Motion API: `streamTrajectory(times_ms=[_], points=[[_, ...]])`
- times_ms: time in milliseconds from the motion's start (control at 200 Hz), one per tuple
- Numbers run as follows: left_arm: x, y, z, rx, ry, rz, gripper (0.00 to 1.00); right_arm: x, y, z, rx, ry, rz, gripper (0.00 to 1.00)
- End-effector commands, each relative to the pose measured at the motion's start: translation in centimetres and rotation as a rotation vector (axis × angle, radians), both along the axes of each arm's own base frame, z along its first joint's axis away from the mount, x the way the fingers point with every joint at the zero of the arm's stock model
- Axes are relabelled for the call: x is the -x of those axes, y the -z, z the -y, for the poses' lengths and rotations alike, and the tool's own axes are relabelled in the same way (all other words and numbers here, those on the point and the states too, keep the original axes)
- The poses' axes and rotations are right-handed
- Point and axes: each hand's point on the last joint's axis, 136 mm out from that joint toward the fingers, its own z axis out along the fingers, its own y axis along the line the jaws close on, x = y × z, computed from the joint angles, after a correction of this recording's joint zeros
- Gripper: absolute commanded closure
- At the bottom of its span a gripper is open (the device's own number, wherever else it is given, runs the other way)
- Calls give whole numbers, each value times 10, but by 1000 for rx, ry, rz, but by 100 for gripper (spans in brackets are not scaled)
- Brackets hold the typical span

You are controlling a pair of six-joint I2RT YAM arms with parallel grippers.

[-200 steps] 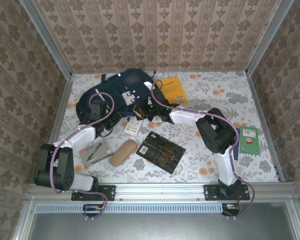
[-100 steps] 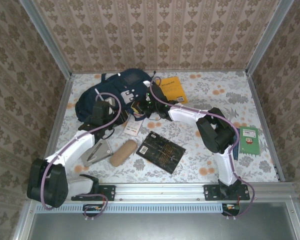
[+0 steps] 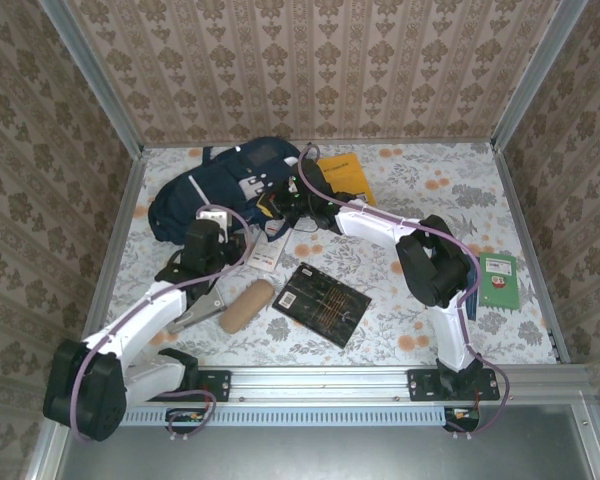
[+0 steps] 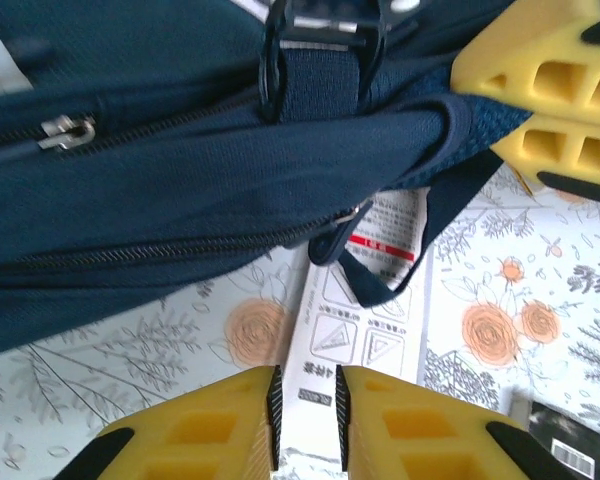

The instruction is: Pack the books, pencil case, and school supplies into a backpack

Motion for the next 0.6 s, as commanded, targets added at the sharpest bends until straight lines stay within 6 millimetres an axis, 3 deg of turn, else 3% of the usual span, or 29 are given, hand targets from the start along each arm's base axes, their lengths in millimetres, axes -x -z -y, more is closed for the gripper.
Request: streamTrajectory(times_ms=[0,105,320,420,595], points=[[-6,-10,-5,-54,9,101,76,12,-91,-11,-147,-60,113,100],[-5,-9,6,73,33,14,71,14,-95,-12,-152,-68,117,100],[-24,-3,21,503,32,-158,54,17,-98,-8,-138,-67,134,100],[-29,1,30,616,16,-218,45,18,-98,-7,-136,-66,137,100],[-40,-9,32,755,-18,-191,34,20,-95,-4,-130,-59,141,100]])
